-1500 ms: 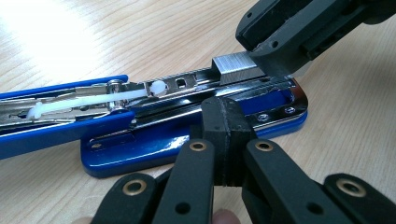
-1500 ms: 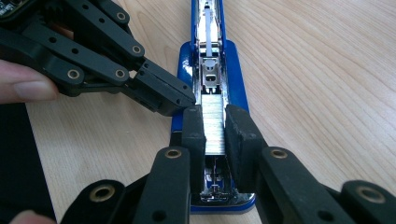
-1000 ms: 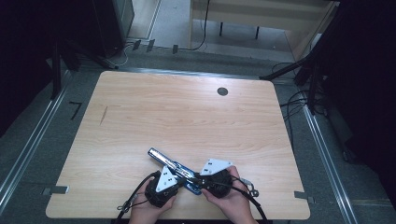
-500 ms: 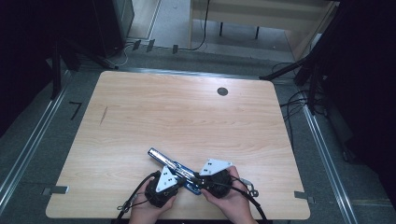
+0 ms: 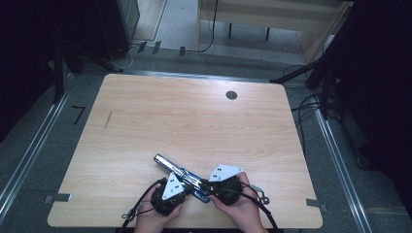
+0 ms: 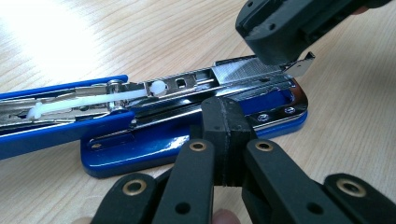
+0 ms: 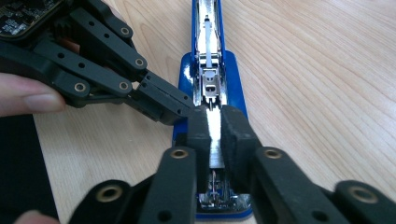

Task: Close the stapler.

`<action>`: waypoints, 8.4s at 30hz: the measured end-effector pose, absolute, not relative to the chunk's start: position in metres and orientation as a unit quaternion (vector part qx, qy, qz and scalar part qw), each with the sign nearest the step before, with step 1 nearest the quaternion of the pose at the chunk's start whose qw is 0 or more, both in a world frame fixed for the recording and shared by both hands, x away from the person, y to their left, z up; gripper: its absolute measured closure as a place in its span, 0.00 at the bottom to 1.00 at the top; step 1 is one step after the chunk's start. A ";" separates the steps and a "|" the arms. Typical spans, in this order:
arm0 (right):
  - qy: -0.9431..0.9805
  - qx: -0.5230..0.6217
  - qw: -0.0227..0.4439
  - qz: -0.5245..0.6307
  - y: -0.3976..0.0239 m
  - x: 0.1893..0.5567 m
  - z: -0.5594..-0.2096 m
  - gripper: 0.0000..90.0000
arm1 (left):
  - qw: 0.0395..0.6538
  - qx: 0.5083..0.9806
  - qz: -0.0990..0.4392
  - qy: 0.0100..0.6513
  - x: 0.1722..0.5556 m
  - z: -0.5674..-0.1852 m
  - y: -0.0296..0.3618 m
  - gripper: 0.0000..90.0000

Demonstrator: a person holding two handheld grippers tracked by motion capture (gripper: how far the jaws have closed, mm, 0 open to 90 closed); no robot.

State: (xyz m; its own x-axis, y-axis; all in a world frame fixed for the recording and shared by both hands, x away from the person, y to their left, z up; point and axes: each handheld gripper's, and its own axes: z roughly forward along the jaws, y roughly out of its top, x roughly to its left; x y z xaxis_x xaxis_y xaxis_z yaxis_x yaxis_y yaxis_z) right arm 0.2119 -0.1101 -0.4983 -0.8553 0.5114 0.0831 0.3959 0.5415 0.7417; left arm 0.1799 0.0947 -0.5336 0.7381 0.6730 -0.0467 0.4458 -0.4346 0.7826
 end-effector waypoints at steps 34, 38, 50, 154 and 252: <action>0.885 0.245 0.085 0.387 -0.092 0.217 -0.504 1.00 | 0.413 0.836 0.138 0.334 0.180 -0.534 0.095 1.00; 0.885 0.246 0.084 0.387 -0.094 0.216 -0.504 1.00 | 0.413 0.836 0.137 0.334 0.180 -0.534 0.095 1.00; 0.881 0.251 0.087 0.391 -0.098 0.213 -0.502 1.00 | 0.417 0.833 0.124 0.342 0.183 -0.534 0.098 1.00; 0.882 0.235 0.094 0.398 -0.024 0.260 -0.482 1.00 | 0.432 0.772 0.160 0.438 0.213 -0.531 0.158 1.00; 0.841 0.268 0.102 0.459 -0.087 0.227 -0.462 1.00 | 0.443 0.818 0.149 0.336 0.179 -0.532 0.103 1.00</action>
State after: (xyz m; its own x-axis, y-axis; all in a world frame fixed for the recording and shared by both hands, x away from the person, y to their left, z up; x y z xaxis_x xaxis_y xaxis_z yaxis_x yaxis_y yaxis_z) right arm 0.2267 -0.0865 -0.4618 -0.8358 0.5440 0.0742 0.3569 0.4356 0.8264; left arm 0.1791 0.1027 -0.5320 0.7299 0.6814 -0.0536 0.4172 -0.3821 0.8246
